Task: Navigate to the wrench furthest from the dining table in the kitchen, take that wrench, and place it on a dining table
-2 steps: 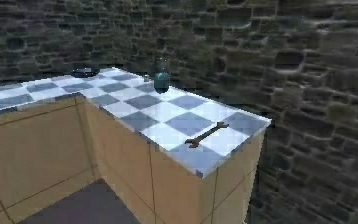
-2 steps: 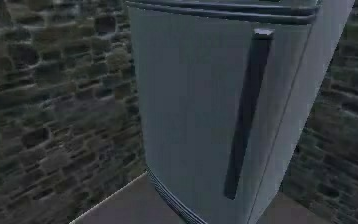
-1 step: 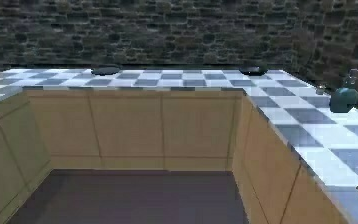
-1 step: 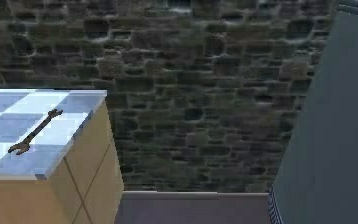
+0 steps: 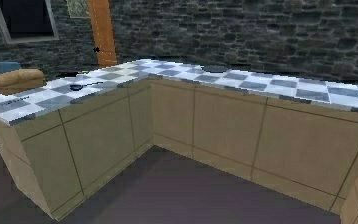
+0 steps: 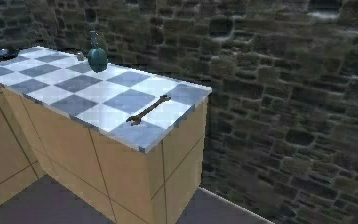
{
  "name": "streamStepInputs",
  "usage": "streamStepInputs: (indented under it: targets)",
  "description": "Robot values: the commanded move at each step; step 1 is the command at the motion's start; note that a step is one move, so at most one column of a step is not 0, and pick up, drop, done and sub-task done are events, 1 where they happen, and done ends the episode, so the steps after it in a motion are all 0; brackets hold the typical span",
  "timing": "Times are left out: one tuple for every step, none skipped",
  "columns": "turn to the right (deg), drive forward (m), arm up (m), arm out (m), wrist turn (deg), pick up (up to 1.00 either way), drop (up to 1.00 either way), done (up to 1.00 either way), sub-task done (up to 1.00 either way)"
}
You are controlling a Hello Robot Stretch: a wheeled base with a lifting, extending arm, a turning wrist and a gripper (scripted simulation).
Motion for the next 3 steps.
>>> streamStepInputs:
  targets:
    - [0.0, 0.00, 0.50, 0.00, 0.0, 0.00, 0.00, 0.00, 0.00]
    - [0.0, 0.00, 0.38, 0.00, 0.0, 0.00, 0.00, 0.00, 0.00]
    - [0.0, 0.00, 0.00, 0.50, 0.0, 0.00, 0.00, 0.00, 0.00]
